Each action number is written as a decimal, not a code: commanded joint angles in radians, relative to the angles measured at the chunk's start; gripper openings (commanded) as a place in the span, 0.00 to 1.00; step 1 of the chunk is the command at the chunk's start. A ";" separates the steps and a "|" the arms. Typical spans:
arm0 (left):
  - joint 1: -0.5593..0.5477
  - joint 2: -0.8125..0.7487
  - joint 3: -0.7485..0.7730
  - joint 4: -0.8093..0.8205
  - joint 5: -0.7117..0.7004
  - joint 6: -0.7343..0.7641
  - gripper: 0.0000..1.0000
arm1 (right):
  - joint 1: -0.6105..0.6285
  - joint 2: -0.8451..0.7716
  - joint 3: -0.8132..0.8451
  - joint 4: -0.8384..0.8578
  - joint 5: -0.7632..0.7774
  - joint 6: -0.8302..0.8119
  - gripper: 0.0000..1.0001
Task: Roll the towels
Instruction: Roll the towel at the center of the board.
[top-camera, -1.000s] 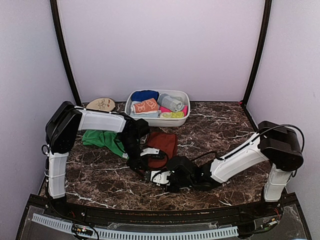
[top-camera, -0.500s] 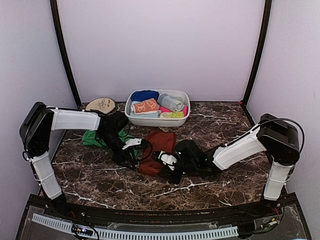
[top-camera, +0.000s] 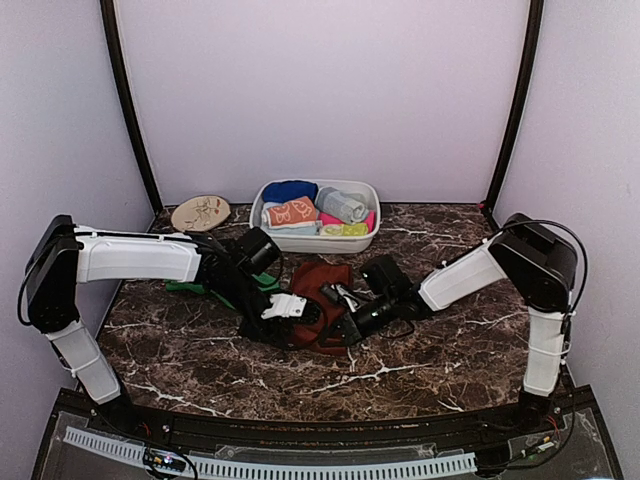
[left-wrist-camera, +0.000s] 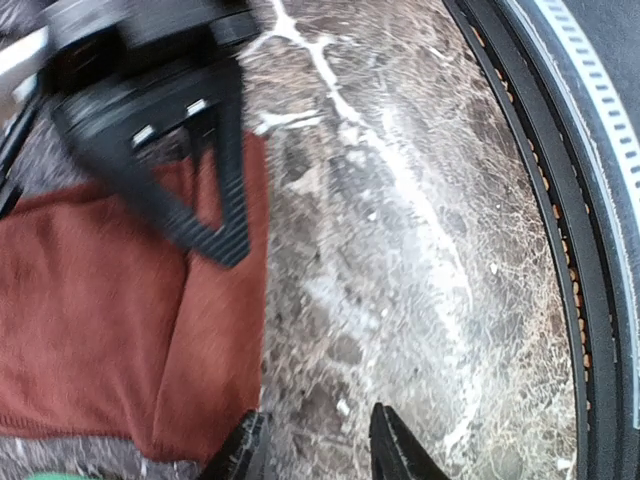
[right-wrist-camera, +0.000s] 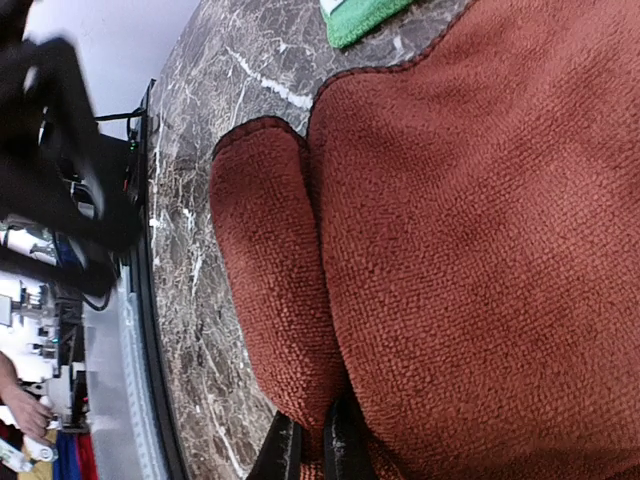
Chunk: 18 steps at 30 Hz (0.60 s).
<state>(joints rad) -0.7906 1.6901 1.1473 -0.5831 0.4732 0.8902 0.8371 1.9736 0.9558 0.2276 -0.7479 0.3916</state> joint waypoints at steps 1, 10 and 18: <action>-0.059 0.014 -0.026 0.110 -0.125 0.011 0.36 | -0.012 0.042 0.050 -0.108 -0.109 0.108 0.00; -0.088 0.062 -0.034 0.219 -0.224 0.015 0.34 | -0.032 0.077 0.115 -0.197 -0.141 0.146 0.00; -0.088 0.116 -0.038 0.165 -0.213 -0.005 0.22 | -0.034 0.111 0.156 -0.212 -0.160 0.192 0.00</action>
<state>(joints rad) -0.8738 1.7996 1.1248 -0.3828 0.2573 0.8951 0.8085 2.0521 1.0916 0.0536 -0.8974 0.5415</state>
